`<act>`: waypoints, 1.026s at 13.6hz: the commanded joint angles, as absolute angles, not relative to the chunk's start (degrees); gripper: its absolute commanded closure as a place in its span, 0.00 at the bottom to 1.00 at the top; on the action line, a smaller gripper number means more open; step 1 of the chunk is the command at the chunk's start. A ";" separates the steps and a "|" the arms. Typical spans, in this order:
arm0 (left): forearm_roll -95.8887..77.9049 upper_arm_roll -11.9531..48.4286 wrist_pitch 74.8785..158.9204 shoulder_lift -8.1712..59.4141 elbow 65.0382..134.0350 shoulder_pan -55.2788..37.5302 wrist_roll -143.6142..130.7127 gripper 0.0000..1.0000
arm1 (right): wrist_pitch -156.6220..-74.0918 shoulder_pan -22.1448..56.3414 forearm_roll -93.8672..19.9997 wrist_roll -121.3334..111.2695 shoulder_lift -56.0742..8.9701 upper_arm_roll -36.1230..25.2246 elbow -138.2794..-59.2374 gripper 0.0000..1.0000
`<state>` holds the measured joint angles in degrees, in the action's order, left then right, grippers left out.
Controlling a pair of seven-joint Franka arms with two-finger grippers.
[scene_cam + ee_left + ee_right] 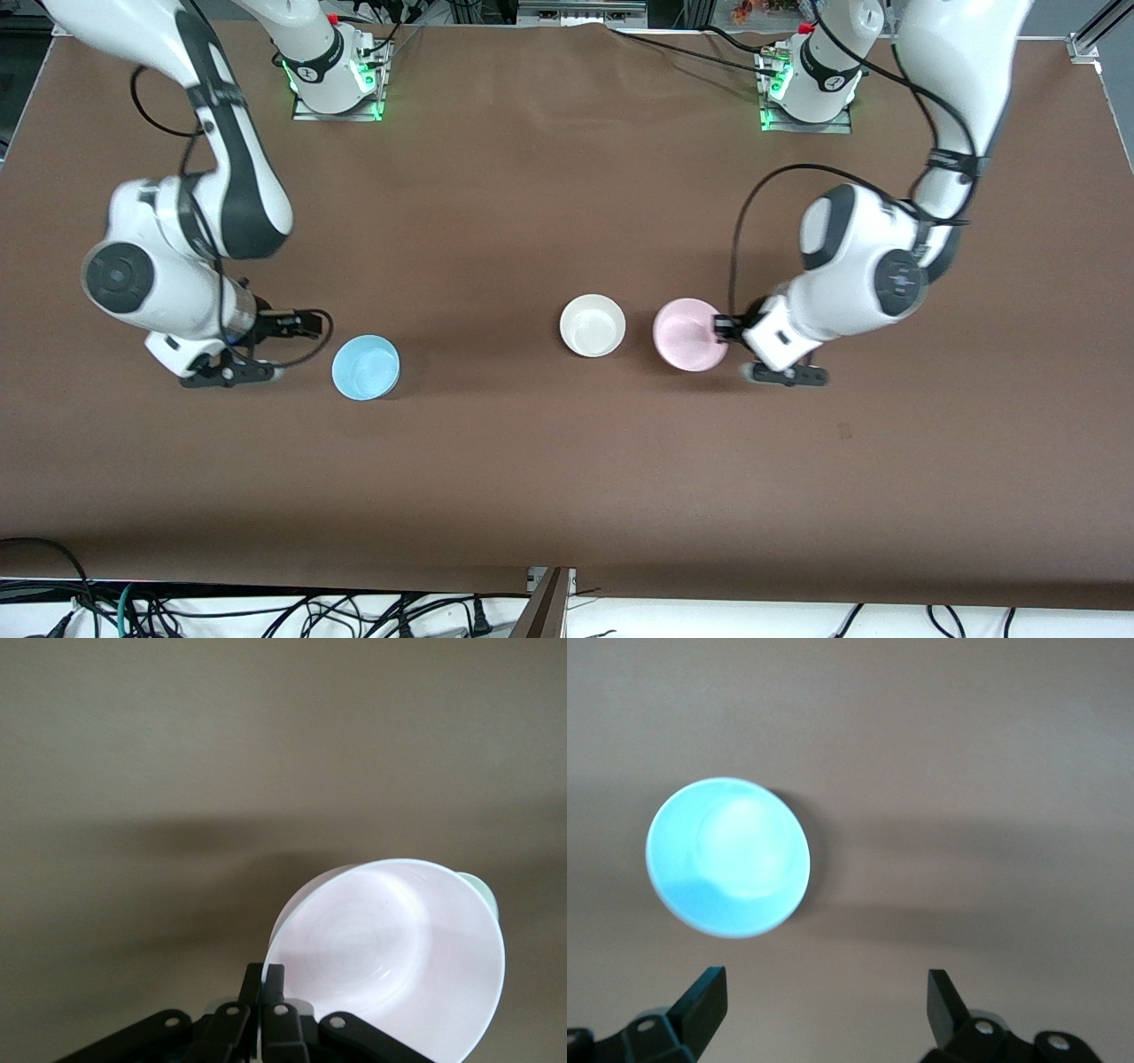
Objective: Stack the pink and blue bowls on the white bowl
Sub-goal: 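Carry the pink bowl over the white bowl while the right gripper reaches the blue bowl, then lower the pink bowl into the white bowl while the right gripper grasps the blue bowl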
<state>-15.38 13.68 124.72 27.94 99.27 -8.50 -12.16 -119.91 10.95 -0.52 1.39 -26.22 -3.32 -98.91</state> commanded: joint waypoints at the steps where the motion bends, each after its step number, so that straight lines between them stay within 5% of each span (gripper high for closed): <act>1: -15.91 13.18 125.06 32.16 95.46 -14.13 -19.48 1.00 | -125.40 10.99 -1.49 1.49 -31.10 -2.38 -97.65 0.01; 6: -15.73 13.27 129.35 35.24 93.69 -18.80 -22.50 1.00 | -128.40 11.51 -1.49 1.67 -33.04 -2.20 -98.00 0.21; 11: -15.82 13.27 131.13 37.70 93.52 -20.30 -22.50 1.00 | -131.75 11.60 -1.58 1.67 -35.95 -2.20 -98.35 0.32; 14: -15.82 13.27 132.18 38.05 93.52 -20.39 -22.50 1.00 | -131.22 11.78 -1.58 1.76 -35.95 -2.20 -98.26 0.54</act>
<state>-15.38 13.75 131.53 37.23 95.16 -19.70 -22.06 -131.39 11.62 -0.66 1.60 -35.94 -2.33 -98.84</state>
